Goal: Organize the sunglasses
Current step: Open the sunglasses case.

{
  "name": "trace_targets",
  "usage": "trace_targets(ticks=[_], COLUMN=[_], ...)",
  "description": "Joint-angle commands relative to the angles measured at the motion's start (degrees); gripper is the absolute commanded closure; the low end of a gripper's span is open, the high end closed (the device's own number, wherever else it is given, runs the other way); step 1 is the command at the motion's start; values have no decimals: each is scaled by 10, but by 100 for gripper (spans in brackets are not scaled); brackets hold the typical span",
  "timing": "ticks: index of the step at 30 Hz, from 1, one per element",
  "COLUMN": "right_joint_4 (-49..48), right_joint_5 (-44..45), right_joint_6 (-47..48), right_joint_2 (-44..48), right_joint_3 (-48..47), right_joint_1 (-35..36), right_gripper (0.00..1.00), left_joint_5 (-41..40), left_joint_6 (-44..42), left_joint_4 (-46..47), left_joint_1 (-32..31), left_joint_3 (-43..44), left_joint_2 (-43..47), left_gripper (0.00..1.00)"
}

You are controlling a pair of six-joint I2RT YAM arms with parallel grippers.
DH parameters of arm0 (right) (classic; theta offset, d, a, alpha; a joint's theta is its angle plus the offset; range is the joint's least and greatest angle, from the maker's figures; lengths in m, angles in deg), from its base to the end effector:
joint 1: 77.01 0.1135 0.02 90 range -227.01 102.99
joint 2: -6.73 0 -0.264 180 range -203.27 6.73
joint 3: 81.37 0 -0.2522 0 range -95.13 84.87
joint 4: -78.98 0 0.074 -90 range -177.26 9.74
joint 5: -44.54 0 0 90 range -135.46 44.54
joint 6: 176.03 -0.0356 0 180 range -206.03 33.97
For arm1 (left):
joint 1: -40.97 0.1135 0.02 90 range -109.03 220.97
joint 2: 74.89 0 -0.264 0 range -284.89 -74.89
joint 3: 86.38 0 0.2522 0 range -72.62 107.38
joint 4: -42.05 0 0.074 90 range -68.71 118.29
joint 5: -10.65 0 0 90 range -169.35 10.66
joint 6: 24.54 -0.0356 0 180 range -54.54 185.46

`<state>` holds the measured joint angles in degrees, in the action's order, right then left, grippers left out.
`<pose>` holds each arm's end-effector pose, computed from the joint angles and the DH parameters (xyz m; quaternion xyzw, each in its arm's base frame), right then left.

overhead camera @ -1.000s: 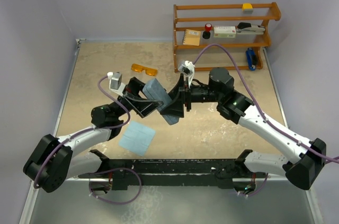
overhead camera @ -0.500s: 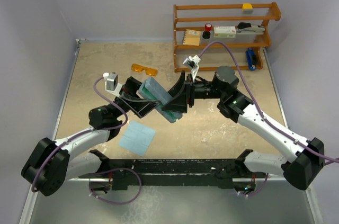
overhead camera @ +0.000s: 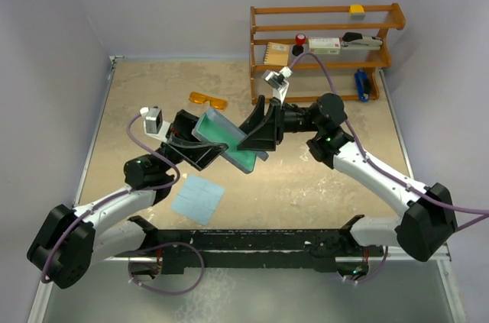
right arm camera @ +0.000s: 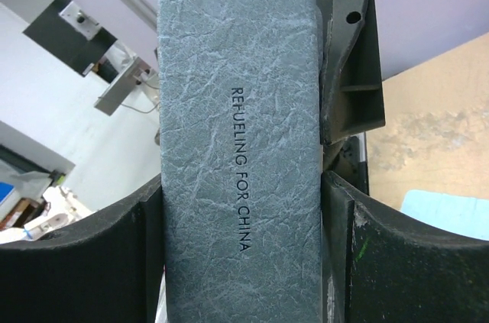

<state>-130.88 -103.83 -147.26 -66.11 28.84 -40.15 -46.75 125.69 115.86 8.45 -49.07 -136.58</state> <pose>0.2032 0.1902 0.3941 -0.3095 0.5348 0.7291 0.2945 0.1517 -0.1195 0.3208 0.1759 0.3861 -0.7188 0.5507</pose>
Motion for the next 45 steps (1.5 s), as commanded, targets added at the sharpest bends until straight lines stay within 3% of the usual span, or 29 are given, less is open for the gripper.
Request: trace_targets(ticks=[1, 10, 17, 45], right_joint_4=[-187, -443, -569, -583], right_joint_5=[-12, -15, 9, 111], right_joint_6=[-135, -354, -472, -515], right_joint_2=[-2, -88, -147, -219], right_joint_3=[-61, -92, -118, -142], right_joint_1=[-13, -38, -41, -42], right_gripper=[100, 100, 100, 100], left_joint_5=[69, 80, 80, 94], left_joint_6=[-28, -32, -36, -56], left_joint_4=[110, 110, 110, 108], left_joint_1=[-16, -24, -25, -36], left_joint_3=[-15, -20, -16, -38], left_joint_2=[4, 8, 13, 60], left_gripper=[100, 100, 100, 100])
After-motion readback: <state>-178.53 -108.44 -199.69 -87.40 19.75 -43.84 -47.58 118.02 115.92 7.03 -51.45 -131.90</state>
